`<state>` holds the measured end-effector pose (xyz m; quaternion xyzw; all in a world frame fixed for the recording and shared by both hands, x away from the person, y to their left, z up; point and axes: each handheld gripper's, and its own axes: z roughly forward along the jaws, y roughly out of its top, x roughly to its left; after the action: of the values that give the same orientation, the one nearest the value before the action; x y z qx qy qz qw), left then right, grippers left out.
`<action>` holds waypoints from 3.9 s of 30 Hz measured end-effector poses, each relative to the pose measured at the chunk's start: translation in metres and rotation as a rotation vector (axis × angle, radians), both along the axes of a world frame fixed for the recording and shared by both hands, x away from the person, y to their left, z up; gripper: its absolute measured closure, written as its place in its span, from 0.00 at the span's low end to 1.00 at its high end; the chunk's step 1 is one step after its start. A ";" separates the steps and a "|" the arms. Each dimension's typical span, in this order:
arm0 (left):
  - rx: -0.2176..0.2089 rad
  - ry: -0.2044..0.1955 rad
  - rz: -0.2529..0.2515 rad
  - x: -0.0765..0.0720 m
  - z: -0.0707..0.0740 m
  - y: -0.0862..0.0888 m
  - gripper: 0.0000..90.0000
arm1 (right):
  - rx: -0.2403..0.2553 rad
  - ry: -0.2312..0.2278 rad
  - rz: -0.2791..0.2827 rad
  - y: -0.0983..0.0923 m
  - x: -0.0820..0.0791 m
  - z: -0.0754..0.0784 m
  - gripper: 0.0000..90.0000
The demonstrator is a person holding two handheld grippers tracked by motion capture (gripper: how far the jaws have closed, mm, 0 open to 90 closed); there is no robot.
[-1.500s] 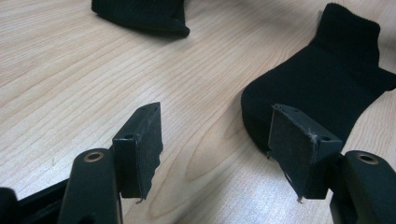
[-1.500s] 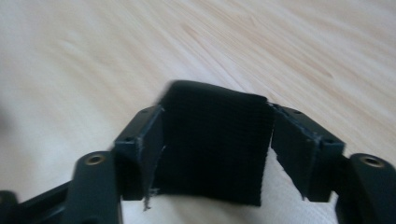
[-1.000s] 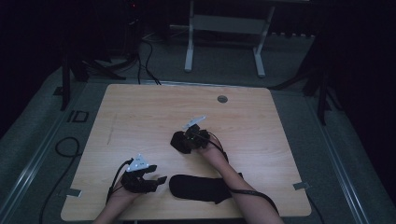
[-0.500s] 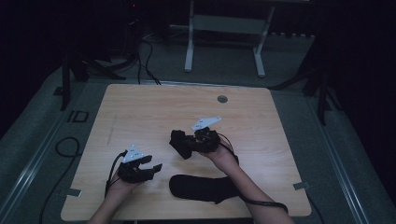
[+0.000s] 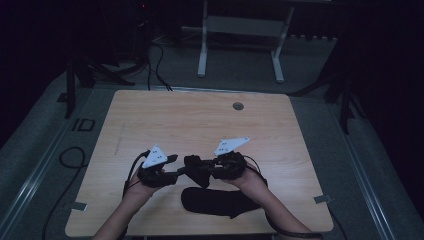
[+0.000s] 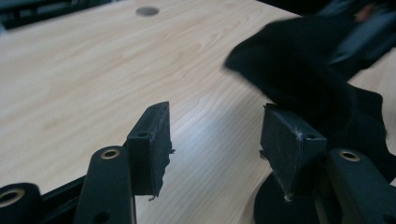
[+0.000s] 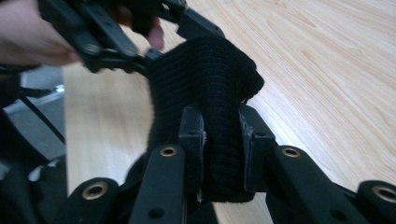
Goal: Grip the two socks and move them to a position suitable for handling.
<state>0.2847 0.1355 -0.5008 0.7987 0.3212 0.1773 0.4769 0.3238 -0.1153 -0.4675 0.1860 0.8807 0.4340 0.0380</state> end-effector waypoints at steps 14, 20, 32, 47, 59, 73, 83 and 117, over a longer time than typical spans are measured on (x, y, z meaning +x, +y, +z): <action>0.060 -0.048 -0.077 -0.006 0.006 -0.024 0.87 | -0.015 -0.008 -0.030 -0.001 0.001 -0.004 0.82; 0.022 0.006 -0.058 -0.003 0.007 -0.018 0.97 | 0.019 -0.018 -0.039 -0.009 0.002 0.002 0.82; 0.058 0.047 -0.081 -0.002 0.005 -0.023 0.97 | 0.063 -0.035 -0.054 -0.026 0.002 0.013 0.81; 0.059 0.144 -0.022 0.006 -0.003 0.004 0.97 | 0.153 -0.059 -0.229 -0.077 0.013 0.032 0.88; 0.189 0.194 -0.088 0.037 -0.017 -0.001 0.96 | 0.093 0.018 -0.350 -0.108 0.025 -0.015 0.88; 0.282 0.233 -0.081 0.067 -0.036 -0.018 0.83 | 0.039 0.075 -0.438 -0.118 0.037 -0.060 0.87; 0.266 0.228 -0.067 0.058 -0.034 -0.017 0.80 | -0.045 0.070 -0.514 -0.133 0.042 -0.071 0.51; 0.256 0.251 -0.064 0.066 -0.056 -0.045 0.96 | -0.099 0.075 -0.522 -0.153 0.037 -0.091 0.98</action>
<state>0.3511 0.0904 -0.5573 0.8785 0.3277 0.1005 0.3329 0.3606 -0.2679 -0.5586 0.4207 0.8238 0.3588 0.1251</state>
